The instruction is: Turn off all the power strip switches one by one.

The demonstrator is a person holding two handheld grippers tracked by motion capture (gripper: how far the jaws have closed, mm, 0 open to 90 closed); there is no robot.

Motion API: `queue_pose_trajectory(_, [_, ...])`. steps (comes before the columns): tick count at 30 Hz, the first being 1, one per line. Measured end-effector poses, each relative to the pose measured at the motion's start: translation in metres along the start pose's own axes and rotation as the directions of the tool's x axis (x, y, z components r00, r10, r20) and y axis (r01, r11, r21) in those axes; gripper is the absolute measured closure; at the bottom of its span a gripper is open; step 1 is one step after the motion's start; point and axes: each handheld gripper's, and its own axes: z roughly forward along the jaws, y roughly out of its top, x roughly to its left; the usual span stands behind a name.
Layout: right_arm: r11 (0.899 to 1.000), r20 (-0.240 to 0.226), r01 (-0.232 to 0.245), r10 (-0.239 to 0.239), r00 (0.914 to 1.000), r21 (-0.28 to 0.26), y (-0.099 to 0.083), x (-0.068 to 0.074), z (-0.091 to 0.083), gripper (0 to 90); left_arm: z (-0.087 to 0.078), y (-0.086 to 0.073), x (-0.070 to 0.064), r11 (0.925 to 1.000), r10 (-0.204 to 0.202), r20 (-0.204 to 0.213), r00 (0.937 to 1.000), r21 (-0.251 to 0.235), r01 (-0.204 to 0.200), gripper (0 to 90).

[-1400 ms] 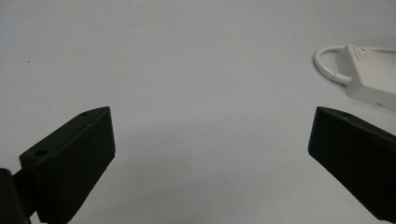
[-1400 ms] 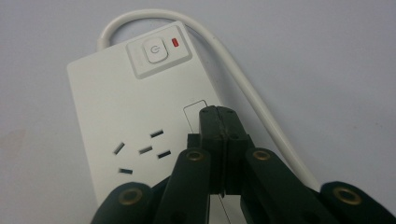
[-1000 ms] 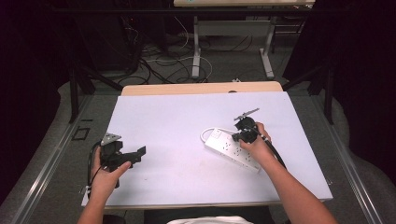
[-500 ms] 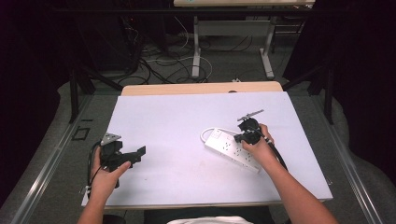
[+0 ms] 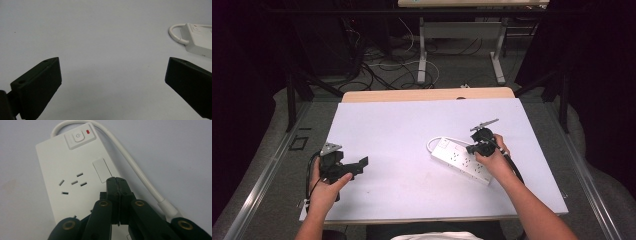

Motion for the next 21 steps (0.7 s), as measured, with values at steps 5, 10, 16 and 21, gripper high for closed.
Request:
queue_pose_trajectory(5, [1.000,0.004,0.002,-0.002,1.0000,0.005,-0.0020,-0.0002,-0.0025,90.0,-0.0002,0.0000,0.0000,1.0000,-0.001,0.001,1.0000,-0.001,0.001,0.7])
queue_pose_trajectory(10, [1.000,0.007,0.017,-0.017,0.9998,0.008,-0.0043,-0.0008,-0.0039,90.0,-0.0002,-0.0001,0.0001,1.0000,-0.003,0.001,1.0000,-0.002,0.003,0.7])
queue_pose_trajectory(16, [1.000,0.010,0.010,-0.010,0.9999,0.006,-0.0081,-0.0036,-0.0057,90.0,-0.0002,0.0000,0.0000,1.0000,0.000,0.000,1.0000,-0.002,0.000,0.7])
queue_pose_trajectory(21, [1.000,0.014,0.009,-0.009,0.9999,0.005,-0.0101,-0.0049,-0.0077,90.0,-0.0001,0.0000,-0.0002,1.0000,0.001,0.000,1.0000,-0.001,-0.001,0.7])
